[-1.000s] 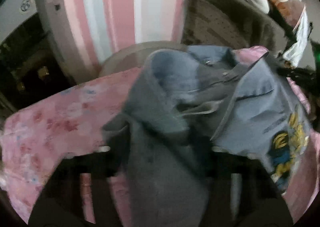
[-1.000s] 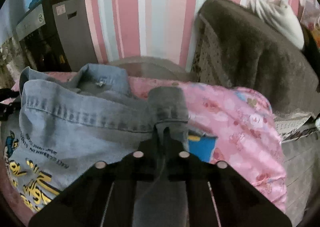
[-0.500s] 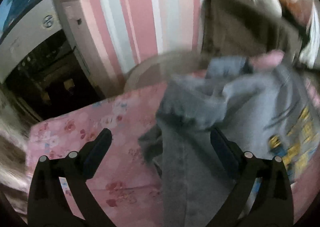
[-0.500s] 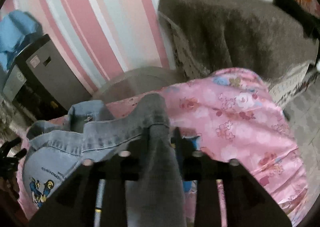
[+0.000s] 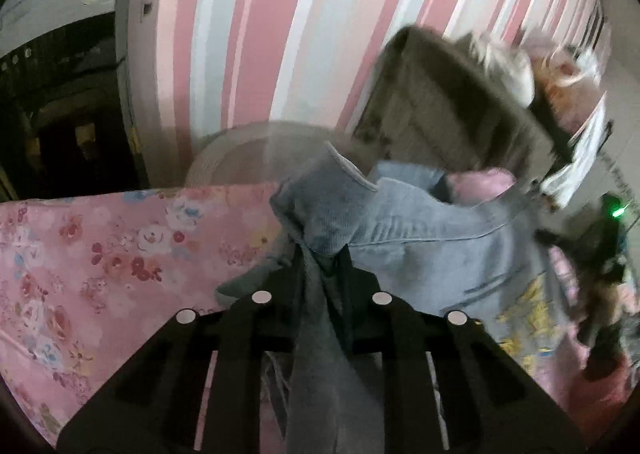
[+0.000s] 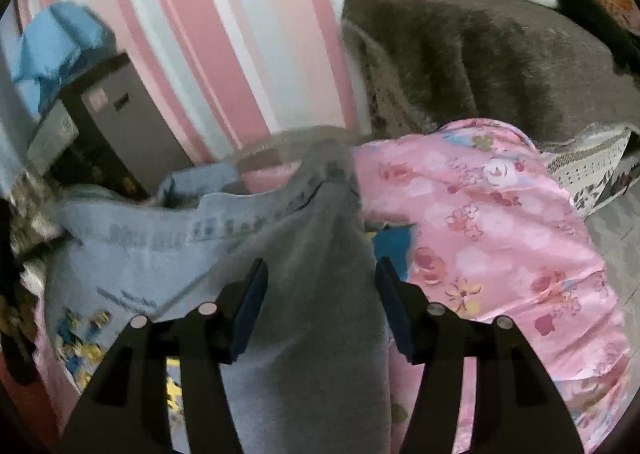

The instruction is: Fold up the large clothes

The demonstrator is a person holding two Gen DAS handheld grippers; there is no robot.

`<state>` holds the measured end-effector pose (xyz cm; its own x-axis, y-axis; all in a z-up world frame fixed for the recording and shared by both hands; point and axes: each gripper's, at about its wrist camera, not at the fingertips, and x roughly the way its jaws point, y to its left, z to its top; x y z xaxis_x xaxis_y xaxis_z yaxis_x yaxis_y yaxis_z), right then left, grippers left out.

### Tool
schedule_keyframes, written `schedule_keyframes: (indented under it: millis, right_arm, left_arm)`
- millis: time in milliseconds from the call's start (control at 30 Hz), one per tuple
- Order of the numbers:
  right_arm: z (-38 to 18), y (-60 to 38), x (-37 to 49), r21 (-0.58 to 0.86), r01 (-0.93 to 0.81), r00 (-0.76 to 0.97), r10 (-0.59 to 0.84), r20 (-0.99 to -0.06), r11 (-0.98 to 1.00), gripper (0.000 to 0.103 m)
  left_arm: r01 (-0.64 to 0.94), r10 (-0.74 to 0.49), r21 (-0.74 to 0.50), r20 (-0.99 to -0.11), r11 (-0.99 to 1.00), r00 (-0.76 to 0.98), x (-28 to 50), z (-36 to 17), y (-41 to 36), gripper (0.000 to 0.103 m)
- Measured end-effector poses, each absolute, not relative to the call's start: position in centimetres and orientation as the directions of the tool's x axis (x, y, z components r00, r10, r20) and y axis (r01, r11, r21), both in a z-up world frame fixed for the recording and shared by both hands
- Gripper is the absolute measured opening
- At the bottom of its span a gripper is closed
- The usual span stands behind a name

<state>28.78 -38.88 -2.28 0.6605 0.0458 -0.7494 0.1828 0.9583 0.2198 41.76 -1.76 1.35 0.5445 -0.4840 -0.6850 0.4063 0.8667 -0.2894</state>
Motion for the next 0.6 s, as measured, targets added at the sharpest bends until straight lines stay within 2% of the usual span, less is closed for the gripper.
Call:
schedule_keyframes:
  millis: [67,133,200,267,367,400,467,500,567,600]
  right_arm:
    - [-3.2,-38.4,29.4,0.188,0.174,0.625,0.039,-0.779,0.967,0.051]
    - [-4.0,-37.8,29.8,0.158,0.159,0.603,0.031,-0.797,0.975,0.022]
    - [-3.7,-37.1,29.7,0.110,0.145,0.616,-0.002,-0.788,0.983,0.007]
    - [-2.1,-36.4,29.0,0.053,0.148,0.674,-0.062,-0.737,0.988,0.004]
    - [1.2,-35.0,27.5,-0.032,0.176,0.776,-0.159,-0.610,0.984,0.004]
    - [1.5,-34.8,27.4,-0.048,0.184,0.785,-0.176,-0.594,0.982,0.004]
    - [1.0,-35.1,27.9,-0.045,0.203,0.769,-0.187,-0.611,0.978,0.004]
    - [-0.2,-36.0,28.4,-0.012,0.216,0.740,-0.172,-0.650,0.976,0.004]
    - [-2.3,-37.2,29.5,0.042,0.236,0.679,-0.134,-0.722,0.971,0.006]
    - [-3.3,-38.1,29.8,0.076,0.257,0.643,-0.112,-0.758,0.963,0.012]
  left_arm:
    - [0.420,-0.500,-0.297,-0.672,0.858,0.546,41.5,1.9,-1.5,0.015]
    - [0.423,-0.473,-0.260,-0.692,0.868,0.545,41.7,1.2,-1.9,0.015]
    - [0.402,-0.422,-0.221,-0.737,0.888,0.528,42.4,-0.6,-2.6,0.015]
    - [0.386,-0.398,-0.209,-0.760,0.898,0.513,42.7,-1.7,-2.9,0.015]
    - [0.380,-0.422,-0.234,-0.721,0.895,0.549,42.4,-0.7,-2.7,0.018]
    - [0.377,-0.423,-0.235,-0.710,0.896,0.563,42.2,-0.4,-2.6,0.021]
    - [0.365,-0.396,-0.207,-0.709,0.908,0.584,42.1,-0.5,-2.7,0.028]
    - [0.347,-0.358,-0.172,-0.720,0.922,0.594,42.3,-1.0,-2.7,0.034]
    - [0.313,-0.305,-0.134,-0.740,0.940,0.599,42.9,-2.2,-2.4,0.049]
    - [0.299,-0.303,-0.147,-0.754,0.943,0.584,43.4,-2.8,-1.9,0.059]
